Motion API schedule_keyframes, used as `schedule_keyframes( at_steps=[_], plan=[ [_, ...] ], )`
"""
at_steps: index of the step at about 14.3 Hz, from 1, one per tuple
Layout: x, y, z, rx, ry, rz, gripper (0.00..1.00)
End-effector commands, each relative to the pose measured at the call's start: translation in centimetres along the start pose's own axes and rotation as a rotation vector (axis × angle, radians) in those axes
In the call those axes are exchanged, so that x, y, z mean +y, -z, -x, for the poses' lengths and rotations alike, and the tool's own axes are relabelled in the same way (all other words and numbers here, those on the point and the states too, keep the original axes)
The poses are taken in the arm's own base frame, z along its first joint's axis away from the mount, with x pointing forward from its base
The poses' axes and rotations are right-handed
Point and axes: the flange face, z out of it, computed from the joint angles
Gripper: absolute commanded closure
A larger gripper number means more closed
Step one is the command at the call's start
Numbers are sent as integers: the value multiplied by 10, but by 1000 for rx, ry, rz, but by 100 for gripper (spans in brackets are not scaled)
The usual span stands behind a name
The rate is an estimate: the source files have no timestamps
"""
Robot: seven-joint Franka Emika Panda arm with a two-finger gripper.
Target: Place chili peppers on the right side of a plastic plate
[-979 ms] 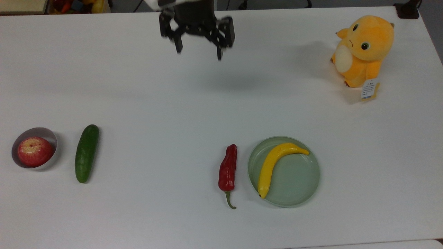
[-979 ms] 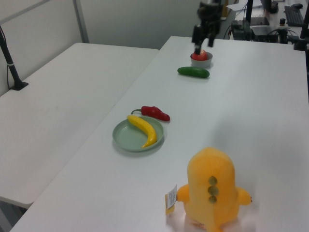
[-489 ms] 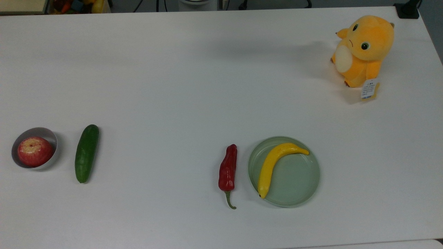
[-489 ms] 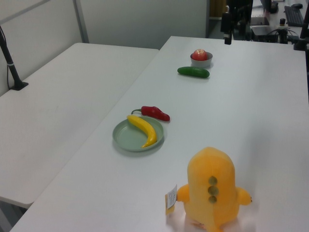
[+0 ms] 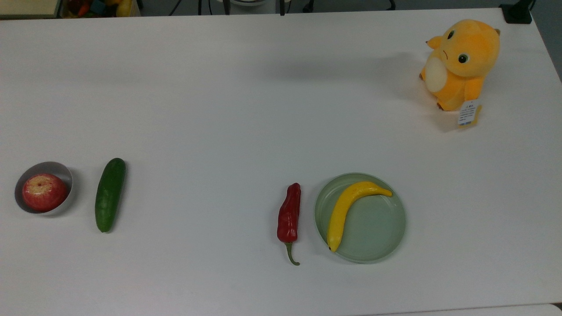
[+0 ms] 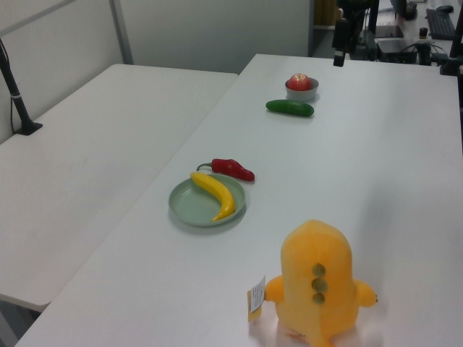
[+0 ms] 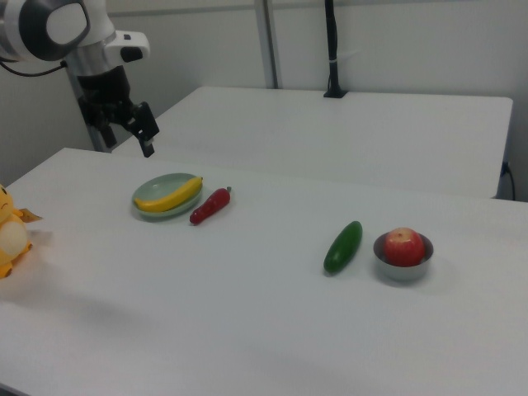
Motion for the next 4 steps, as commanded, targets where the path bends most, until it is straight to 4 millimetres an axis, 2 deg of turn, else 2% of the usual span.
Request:
schedule_keyframes(
  at_steps=[1,4],
  plan=[
    [11,-2,5,44,60,-23,0],
    [10,-3,5,37,47,-26,0]
  ],
)
